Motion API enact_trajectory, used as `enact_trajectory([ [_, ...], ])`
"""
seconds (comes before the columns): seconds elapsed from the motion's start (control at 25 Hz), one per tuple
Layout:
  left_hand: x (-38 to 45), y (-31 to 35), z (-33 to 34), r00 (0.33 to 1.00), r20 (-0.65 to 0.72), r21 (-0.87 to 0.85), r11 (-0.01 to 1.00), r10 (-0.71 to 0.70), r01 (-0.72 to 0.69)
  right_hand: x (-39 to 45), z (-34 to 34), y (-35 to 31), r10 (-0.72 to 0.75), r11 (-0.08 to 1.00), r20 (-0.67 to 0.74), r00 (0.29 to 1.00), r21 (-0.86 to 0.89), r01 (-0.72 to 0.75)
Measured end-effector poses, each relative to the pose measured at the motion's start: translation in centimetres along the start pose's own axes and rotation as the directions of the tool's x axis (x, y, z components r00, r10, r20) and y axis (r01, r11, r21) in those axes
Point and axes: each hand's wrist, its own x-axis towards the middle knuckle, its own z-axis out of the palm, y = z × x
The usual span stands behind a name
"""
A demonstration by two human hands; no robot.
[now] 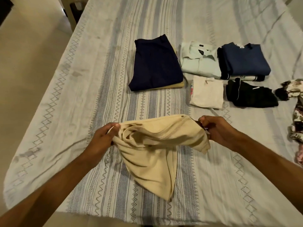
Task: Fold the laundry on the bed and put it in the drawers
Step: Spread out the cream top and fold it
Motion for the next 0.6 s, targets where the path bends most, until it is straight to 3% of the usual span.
enact_trajectory([
  [0.12, 0.0, 1.4, 2.5, 0.998, 0.062, 0.045, 0.999, 0.006, -0.009, -0.1, 0.0, 2.0, 0.089, 0.985, 0.076, 0.993, -0.155, -0.077],
  [0.2, -0.1, 2.0, 3.7, 0.994, 0.109, 0.083, 0.996, 0.024, -0.033, 0.4, 0.5, 4.1, 0.106, 0.943, 0.037, 0.994, -0.320, -0.089],
  [0.24, -0.3, 2.5, 3.9, 0.992, 0.119, 0.101, 0.993, 0.042, -0.055, 0.7, 0.7, 5.0, 0.064, 0.925, -0.037, 0.997, -0.372, -0.073],
  [0.32, -0.5, 3.8, 3.3, 0.979, 0.127, 0.279, 0.942, 0.158, -0.188, 1.0, 0.2, 5.6, -0.184, 0.829, -0.188, 0.965, -0.557, 0.049],
  [0.44, -0.8, 7.0, 1.2, 0.900, 0.197, 0.660, 0.626, 0.389, -0.415, 0.0, -2.7, 2.2, -0.598, 0.455, -0.195, 0.777, -0.881, 0.128],
  [0.52, -0.8, 9.9, 0.7, 0.840, 0.210, 0.769, 0.446, 0.500, -0.458, -1.4, -4.1, -2.5, -0.687, 0.317, -0.125, 0.716, -0.938, 0.140],
  [0.6, -0.6, 13.4, 1.3, 0.779, 0.203, 0.838, 0.307, 0.593, -0.452, -3.5, -5.2, -7.6, -0.749, 0.254, -0.100, 0.655, -0.957, 0.144],
])
